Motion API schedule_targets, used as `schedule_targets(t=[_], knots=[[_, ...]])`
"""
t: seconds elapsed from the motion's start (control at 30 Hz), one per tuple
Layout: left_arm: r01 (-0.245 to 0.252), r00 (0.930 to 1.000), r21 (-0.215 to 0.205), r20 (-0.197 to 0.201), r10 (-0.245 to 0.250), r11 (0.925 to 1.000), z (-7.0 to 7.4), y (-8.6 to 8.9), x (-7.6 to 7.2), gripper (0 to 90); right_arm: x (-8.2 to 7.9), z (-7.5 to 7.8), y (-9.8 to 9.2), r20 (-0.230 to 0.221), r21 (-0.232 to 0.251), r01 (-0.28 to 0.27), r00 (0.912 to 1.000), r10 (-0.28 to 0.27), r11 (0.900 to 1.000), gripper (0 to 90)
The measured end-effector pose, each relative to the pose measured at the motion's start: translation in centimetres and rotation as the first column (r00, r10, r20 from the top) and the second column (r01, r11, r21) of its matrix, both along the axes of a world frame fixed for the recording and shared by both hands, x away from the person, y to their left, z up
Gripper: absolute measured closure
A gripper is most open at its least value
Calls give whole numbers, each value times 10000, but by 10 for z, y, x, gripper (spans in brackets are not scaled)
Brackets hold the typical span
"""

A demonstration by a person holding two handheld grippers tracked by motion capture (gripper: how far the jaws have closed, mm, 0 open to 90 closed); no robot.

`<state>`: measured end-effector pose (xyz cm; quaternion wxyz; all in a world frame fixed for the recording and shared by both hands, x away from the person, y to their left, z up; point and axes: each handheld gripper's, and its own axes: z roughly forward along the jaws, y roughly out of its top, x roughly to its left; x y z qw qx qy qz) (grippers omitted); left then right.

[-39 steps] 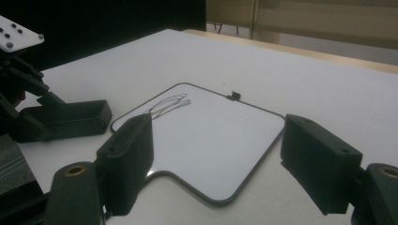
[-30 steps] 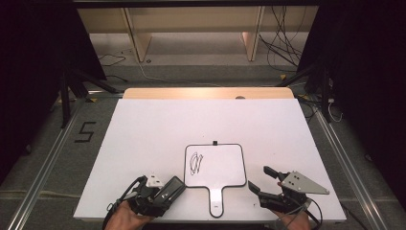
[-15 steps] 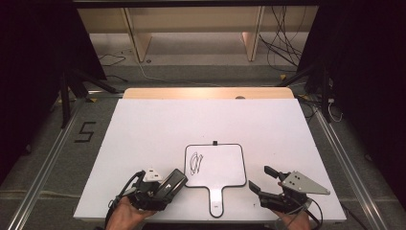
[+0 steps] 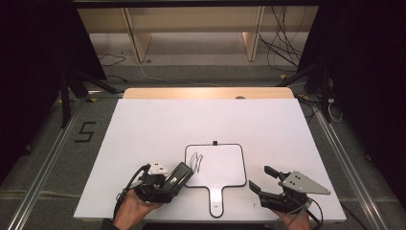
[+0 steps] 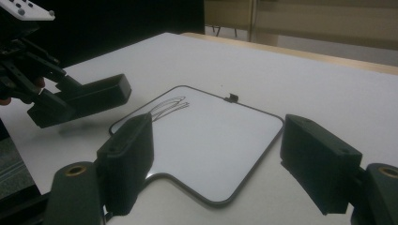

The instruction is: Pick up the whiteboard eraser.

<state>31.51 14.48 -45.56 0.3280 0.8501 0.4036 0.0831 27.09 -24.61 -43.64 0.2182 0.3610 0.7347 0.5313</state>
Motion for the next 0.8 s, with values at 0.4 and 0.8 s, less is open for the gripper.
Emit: schedule_targets(t=[0.4,0.8], knots=[[54,10000,-59,71,-54,10000,0,-6,10,401,0,0,0,12,12,-2,10000,2,10000,270],[-189,9996,-265,184,194,9995,3,-11,25,401,2,-2,-2,-44,63,13,10000,-13,10000,269]])
